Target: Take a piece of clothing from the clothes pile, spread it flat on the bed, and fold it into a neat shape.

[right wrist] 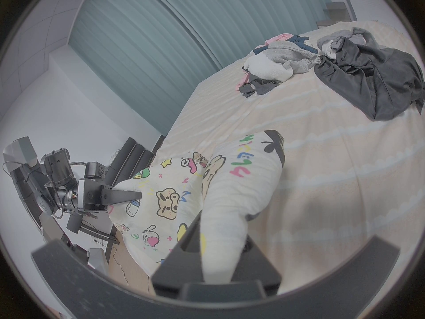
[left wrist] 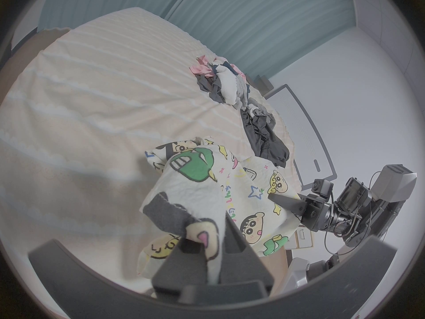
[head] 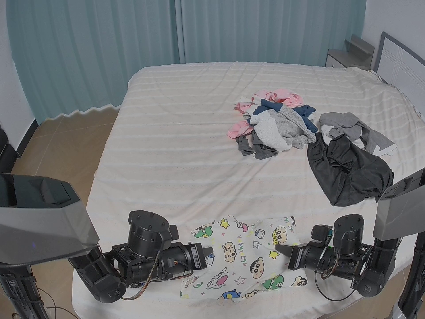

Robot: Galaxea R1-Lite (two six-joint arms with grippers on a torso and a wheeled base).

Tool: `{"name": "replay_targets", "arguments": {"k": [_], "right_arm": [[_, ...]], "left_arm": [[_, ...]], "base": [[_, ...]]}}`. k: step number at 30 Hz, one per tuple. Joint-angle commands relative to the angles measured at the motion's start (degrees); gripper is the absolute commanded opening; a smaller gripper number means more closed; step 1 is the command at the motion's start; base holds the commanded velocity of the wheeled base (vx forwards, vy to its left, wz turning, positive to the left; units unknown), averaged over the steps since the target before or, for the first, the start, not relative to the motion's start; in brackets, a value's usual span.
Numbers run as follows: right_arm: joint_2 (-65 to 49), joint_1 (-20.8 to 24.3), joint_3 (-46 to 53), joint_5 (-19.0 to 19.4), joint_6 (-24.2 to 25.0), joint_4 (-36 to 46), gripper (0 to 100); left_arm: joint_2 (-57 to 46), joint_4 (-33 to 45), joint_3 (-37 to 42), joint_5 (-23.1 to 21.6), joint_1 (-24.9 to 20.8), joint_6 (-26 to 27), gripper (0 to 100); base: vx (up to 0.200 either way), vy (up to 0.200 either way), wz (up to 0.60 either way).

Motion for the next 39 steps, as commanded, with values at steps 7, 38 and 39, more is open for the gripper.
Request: {"name": "replay_targets", "arguments": {"k": [7, 38, 39], "right_arm": [[-0.4, -0.1, 0.2, -0.4, 0.1, 0.0, 0], [-0.4, -3.8, 2.3, -0.4, 0.0, 0.0, 0], [-0.4, -3.8, 2.3, -0.4, 0.0, 0.0, 0]], "left_arm": [[0.0, -0.1, 0.1, 0.1, 0.0, 0.0, 0], [2.0, -0.2, -0.5, 0.1, -1.2, -0.1, 0], [2.0, -0.2, -0.5, 0.1, -1.2, -0.1, 0]], "base": [[0.000, -0.200, 0.00], [0.000, -0.200, 0.00], [0.000, -0.200, 0.00]]}}
